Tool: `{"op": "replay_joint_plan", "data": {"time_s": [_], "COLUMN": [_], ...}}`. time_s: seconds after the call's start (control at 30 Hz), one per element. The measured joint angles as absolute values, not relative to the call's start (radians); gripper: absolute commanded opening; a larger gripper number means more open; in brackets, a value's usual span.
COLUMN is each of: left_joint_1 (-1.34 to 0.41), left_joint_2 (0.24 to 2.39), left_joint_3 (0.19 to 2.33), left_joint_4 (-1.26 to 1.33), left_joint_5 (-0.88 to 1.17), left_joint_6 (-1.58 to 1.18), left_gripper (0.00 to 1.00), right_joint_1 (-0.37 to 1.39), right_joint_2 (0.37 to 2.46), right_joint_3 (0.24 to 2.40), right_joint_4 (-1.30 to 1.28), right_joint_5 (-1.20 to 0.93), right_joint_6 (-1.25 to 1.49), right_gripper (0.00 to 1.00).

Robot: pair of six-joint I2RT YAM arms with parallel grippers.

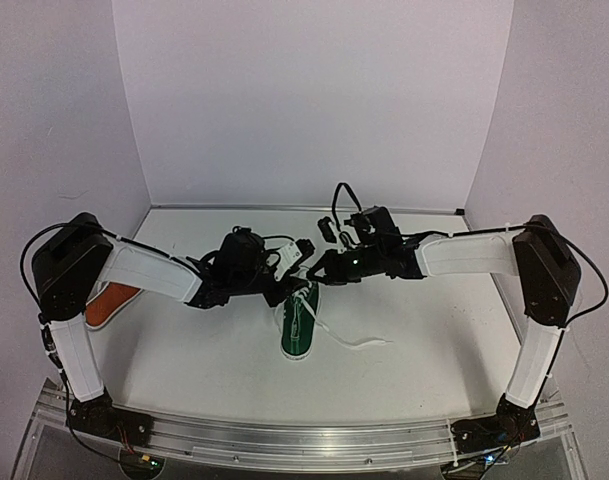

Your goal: Tie the shoes

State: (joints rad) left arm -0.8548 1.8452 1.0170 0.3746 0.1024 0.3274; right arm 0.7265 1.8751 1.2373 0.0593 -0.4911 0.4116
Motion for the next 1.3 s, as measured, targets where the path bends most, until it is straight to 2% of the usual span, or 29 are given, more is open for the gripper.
{"op": "replay_joint_plan", "data": {"time_s": [0.17,0.3,0.47,0.63,0.7,0.8,0.87,0.97,1.13,1.3], "left_joint_1": [-0.878,-0.891,-0.892,-0.891,-0.891,-0.891,-0.891,-0.891,-0.888,-0.877], "left_joint_2": [1.862,1.885,1.905,1.913,1.913,1.913,1.913,1.913,1.913,1.913], "left_joint_3": [1.028,1.028,1.028,1.028,1.028,1.028,1.028,1.028,1.025,1.012], "left_joint_4": [0.374,0.369,0.360,0.357,0.357,0.358,0.359,0.360,0.372,0.400], "left_joint_5": [0.056,0.044,0.031,0.031,0.033,0.039,0.045,0.053,0.079,0.124], "left_joint_6": [0.358,0.372,0.377,0.378,0.373,0.371,0.370,0.369,0.369,0.369], "left_gripper": [0.28,0.19,0.14,0.00,0.00,0.00,0.00,0.00,0.00,0.00], "right_joint_1": [0.727,0.727,0.727,0.727,0.727,0.724,0.719,0.704,0.678,0.680], "right_joint_2": [1.875,1.875,1.875,1.875,1.875,1.872,1.848,1.776,1.649,1.628], "right_joint_3": [1.237,1.237,1.237,1.237,1.237,1.222,1.178,1.084,0.959,0.886], "right_joint_4": [0.059,0.059,0.059,0.059,0.060,0.065,0.069,0.058,0.012,-0.077], "right_joint_5": [-0.491,-0.491,-0.491,-0.490,-0.490,-0.487,-0.484,-0.475,-0.449,-0.389], "right_joint_6": [0.417,0.418,0.420,0.420,0.420,0.429,0.427,0.435,0.425,0.413], "right_gripper": [0.00,0.00,0.00,0.00,0.08,0.39,0.51,0.57,0.60,0.65]}}
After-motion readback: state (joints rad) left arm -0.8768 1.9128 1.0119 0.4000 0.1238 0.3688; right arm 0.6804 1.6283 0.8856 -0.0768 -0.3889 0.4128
